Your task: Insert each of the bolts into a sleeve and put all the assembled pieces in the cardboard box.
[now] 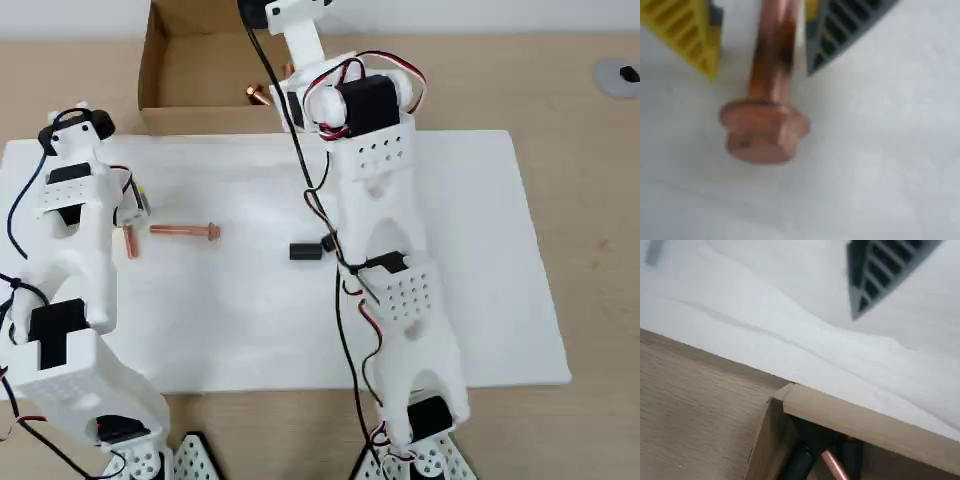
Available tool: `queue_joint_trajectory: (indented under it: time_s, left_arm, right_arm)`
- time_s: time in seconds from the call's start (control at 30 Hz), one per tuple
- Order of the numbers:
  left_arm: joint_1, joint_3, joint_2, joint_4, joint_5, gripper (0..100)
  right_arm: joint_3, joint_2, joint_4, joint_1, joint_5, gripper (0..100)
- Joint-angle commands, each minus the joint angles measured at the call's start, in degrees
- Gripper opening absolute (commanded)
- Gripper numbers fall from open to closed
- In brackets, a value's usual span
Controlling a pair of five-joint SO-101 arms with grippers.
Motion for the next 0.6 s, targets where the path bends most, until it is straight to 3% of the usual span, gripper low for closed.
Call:
queue_joint_trajectory:
  time_s: [0.0,0.33,0.47,0.57]
  left_arm:
    - [0.18,-2.46,0.13,-1.58,0.35,12]
    - [0.18,-1.14,0.13,-1.58,0.44,11]
    - [0.18,-0.7,0.13,-1.67,0.44,1]
    - [0.18,-0.7,0.13,-1.67,0.44,2]
  right_arm:
    - [-1.89,-4.26,0.53,0.84,0.35,33.7]
    - [-1.89,-4.26,0.53,0.84,0.35,33.7]
    - [-1.89,-4.26,0.53,0.84,0.35,33.7]
    - [-1.89,-4.35,0.79,0.84,0.35,33.7]
